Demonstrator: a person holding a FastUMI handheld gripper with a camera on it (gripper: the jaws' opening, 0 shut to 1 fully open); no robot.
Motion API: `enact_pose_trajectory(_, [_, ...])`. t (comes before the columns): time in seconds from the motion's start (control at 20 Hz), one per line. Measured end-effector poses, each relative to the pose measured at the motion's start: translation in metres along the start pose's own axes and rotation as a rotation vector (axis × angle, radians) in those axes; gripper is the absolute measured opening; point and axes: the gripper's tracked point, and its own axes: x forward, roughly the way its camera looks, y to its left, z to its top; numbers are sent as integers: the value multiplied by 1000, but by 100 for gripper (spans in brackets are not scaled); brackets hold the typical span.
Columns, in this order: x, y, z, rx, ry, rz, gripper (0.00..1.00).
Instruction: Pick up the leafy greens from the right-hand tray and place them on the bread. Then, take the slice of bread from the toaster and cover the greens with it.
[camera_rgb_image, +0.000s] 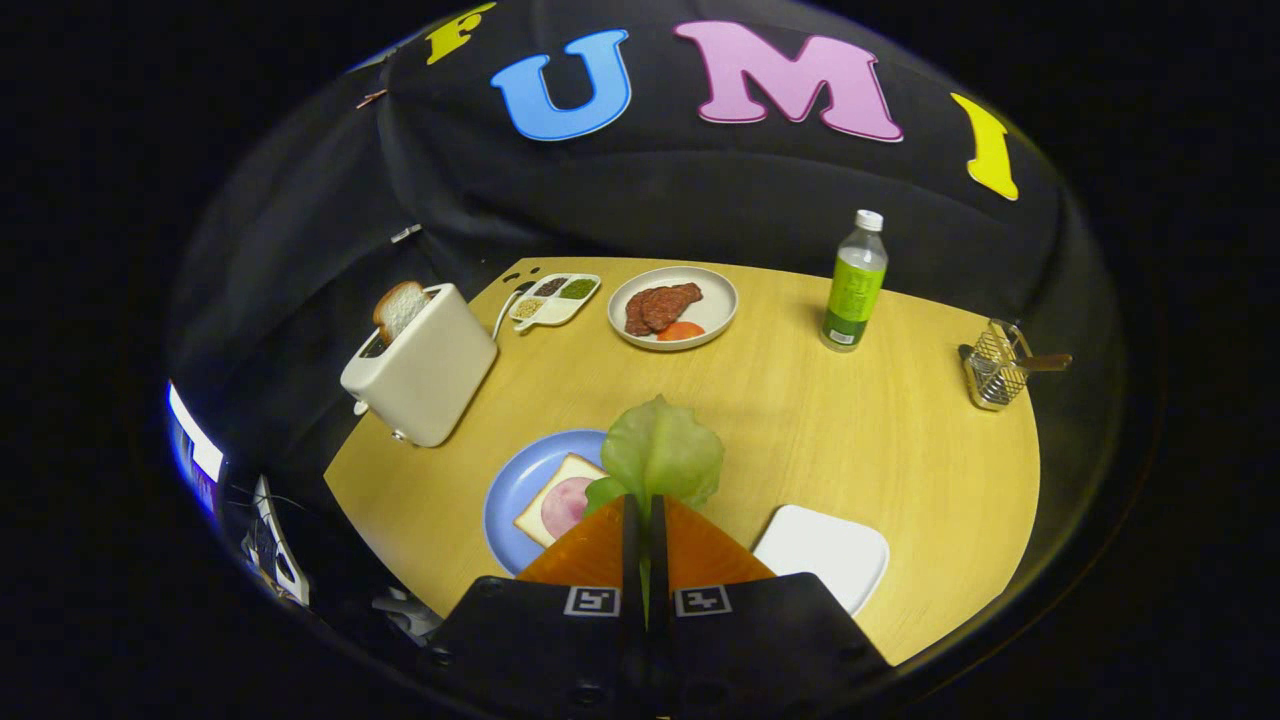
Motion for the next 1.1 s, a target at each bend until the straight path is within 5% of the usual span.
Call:
enact_pose_trajectory(0.6, [91, 61, -39, -114, 163, 20, 6])
enact_pose_trajectory(0.8, [99, 59, -45, -122, 178, -23, 16])
enact_pose_trajectory(0.9, [98, 61, -38, -111, 146, -34, 27])
enact_pose_trajectory(1.0, [89, 68, -25, -89, 88, -25, 55])
enact_pose_trajectory(1.1, [78, 72, -4, -72, 3, -21, 96])
